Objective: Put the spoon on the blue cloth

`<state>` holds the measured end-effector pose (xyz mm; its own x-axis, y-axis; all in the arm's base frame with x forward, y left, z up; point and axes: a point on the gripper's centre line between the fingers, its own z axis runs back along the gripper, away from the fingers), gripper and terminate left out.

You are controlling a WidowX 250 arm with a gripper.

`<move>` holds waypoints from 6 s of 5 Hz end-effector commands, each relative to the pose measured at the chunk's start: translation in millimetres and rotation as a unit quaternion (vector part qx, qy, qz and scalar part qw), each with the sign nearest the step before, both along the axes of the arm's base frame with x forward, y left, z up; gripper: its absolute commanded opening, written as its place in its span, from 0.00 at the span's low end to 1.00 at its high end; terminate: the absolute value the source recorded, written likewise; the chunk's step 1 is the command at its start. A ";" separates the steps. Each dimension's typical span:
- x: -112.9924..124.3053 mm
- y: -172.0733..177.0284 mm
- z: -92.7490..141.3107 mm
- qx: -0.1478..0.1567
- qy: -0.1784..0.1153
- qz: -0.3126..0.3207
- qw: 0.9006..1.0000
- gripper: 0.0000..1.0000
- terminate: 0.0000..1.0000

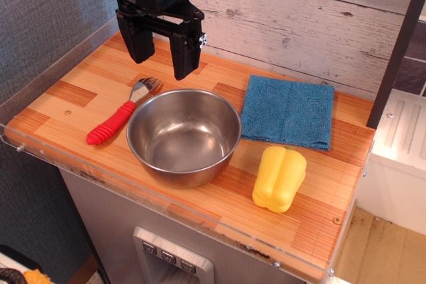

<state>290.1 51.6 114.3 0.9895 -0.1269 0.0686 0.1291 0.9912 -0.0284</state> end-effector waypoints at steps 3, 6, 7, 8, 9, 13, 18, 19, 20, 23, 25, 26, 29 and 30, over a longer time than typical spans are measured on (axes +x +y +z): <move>-22.9 48.2 -12.7 0.010 -0.001 0.061 0.998 1.00 0.00; -27.9 88.6 -39.6 0.049 0.030 0.090 0.994 1.00 0.00; -22.2 88.6 -60.1 0.049 0.060 0.092 0.993 1.00 0.00; -19.7 91.5 -74.3 0.050 0.076 0.092 0.992 1.00 0.00; -15.9 89.8 -92.7 0.068 0.055 0.092 0.992 1.00 0.00; -23.7 92.1 -85.8 0.094 -0.001 0.121 0.988 0.00 0.00; 45.2 -11.0 10.4 -0.014 -0.096 0.081 0.992 0.00 0.00; 66.5 -60.1 10.5 0.002 -0.113 0.104 0.988 0.00 0.00; 75.2 -91.3 -0.4 -0.007 -0.114 0.132 0.985 0.00 0.00; 65.5 -107.5 -57.0 -0.021 -0.053 0.157 0.986 0.00 0.00; 67.4 -109.6 -49.3 -0.021 -0.050 0.117 0.992 1.00 0.00; 67.0 -107.5 -27.0 -0.020 -0.070 0.081 0.994 1.00 0.00; 43.2 -44.2 23.8 -0.007 -0.070 0.008 0.997 1.00 0.00; 35.8 -32.7 22.3 -0.017 -0.061 0.013 0.998 1.00 0.00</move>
<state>326.0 13.8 115.2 0.9858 -0.0979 0.1363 0.1071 0.9923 -0.0621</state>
